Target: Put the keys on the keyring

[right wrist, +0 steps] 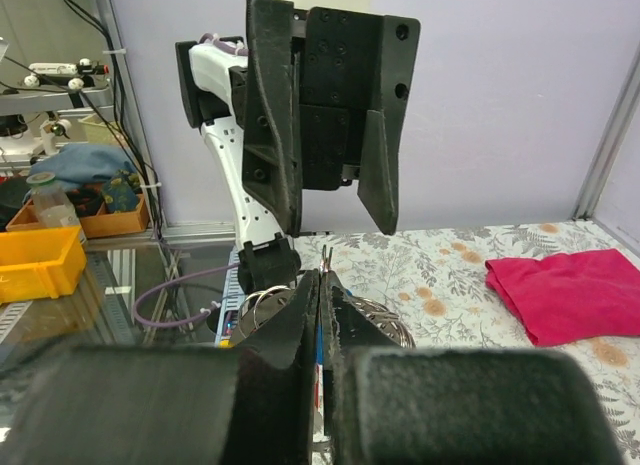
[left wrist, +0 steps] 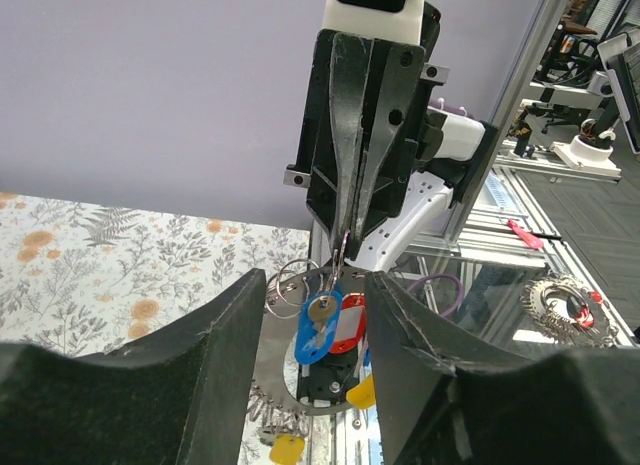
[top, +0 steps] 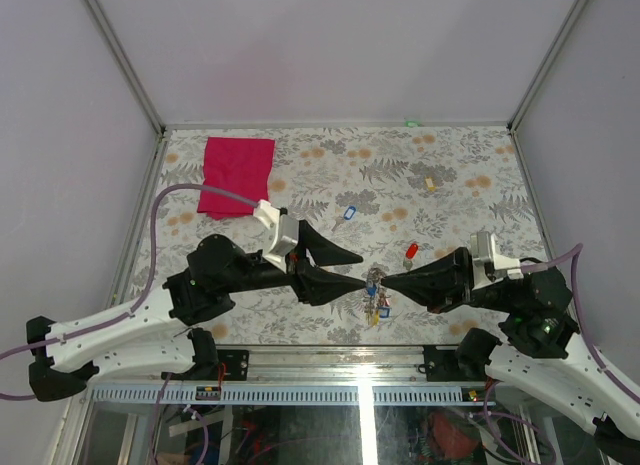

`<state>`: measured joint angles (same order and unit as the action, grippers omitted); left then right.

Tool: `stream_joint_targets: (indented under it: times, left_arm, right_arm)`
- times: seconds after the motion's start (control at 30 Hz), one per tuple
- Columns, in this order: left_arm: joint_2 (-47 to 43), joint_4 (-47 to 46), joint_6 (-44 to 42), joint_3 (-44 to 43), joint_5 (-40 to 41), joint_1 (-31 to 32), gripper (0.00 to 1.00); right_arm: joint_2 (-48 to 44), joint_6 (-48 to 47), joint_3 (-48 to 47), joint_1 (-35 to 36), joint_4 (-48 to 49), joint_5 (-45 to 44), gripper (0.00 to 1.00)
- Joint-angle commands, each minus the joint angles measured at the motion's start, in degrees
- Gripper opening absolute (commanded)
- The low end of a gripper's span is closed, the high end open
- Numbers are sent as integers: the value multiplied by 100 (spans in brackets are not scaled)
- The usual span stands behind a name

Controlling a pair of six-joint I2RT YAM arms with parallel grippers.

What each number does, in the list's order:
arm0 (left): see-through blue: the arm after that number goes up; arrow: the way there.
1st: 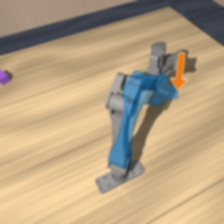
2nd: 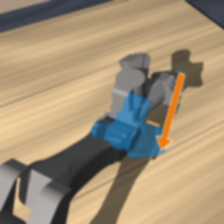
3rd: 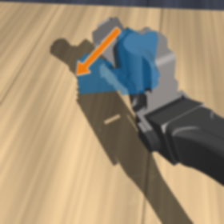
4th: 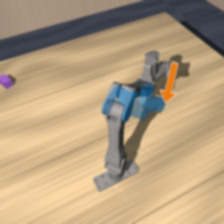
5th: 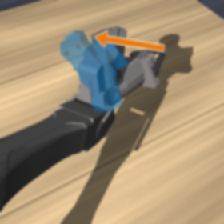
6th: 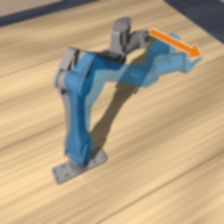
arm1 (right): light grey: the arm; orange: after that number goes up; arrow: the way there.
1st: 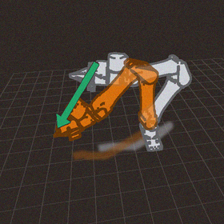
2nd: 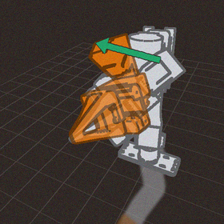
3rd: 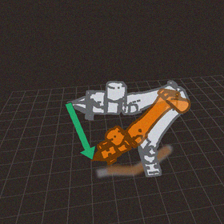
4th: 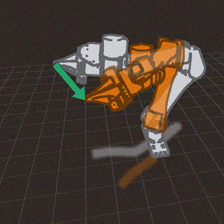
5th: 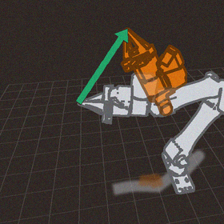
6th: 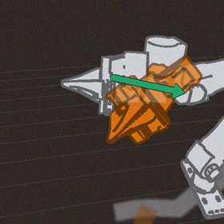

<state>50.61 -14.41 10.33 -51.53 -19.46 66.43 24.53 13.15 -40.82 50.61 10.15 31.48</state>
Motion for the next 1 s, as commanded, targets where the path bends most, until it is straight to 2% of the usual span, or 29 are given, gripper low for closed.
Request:
stream_joint_targets:
  times: [0.0,0.37,0.63,0.73,0.87,0.9,0.97]
  left_arm:
    - [77,-504,40,-12,-90,24,43]
    - [366,-467,13,-165,-510,30,31]
    - [370,-518,-13,-166,-500,27,14]
    - [408,-491,-13,-199,-523,29,2]
    - [431,-376,-13,-247,-558,29,0]
    - [420,-279,-32,-288,-514,28,0]
    - [403,16,-74,-384,-399,20,0]
  right_arm:
    - [40,-54,-118,-2,439,235,0]
    - [150,36,-207,-10,454,244,0]
    - [191,87,-216,-7,428,270,0]
    - [176,97,-195,-8,426,245,0]
    - [136,105,-208,-7,362,195,0]
    - [119,84,-230,-7,262,167,1]
    - [108,-60,-342,-6,-99,91,11]
